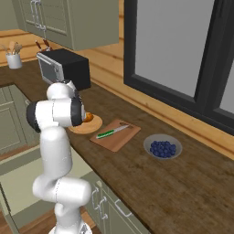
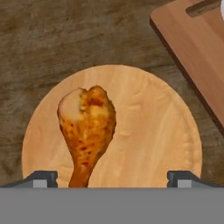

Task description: Pick up the knife from the drawer and place it on the cutting board. Then place the meat from the plate to the cutting board.

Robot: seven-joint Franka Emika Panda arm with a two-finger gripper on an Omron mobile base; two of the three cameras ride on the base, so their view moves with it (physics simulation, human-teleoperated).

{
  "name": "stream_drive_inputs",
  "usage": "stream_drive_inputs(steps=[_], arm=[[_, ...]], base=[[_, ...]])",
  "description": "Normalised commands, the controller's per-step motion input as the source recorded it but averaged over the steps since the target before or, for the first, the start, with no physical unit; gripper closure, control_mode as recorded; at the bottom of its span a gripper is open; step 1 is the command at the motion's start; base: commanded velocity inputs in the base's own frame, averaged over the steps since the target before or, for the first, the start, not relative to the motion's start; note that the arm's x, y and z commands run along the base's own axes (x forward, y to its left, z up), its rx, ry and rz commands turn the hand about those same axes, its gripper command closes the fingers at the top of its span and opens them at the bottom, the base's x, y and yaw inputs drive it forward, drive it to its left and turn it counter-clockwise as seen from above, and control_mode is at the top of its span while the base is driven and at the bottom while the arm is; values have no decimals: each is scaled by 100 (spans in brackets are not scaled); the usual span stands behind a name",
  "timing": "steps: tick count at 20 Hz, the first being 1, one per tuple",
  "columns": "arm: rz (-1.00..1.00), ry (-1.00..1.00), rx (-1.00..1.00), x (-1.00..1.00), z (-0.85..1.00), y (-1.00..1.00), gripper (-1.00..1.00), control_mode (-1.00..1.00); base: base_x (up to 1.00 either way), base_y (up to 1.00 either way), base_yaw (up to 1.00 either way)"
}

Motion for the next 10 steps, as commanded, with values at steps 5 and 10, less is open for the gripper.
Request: stream_drive_inputs(steps=[5, 10], arm=[[0, 0, 0, 28, -33, 0, -100, -100], [0, 0, 0, 25, -33, 0, -100, -100]], base=[[0, 0, 0], [0, 0, 0]])
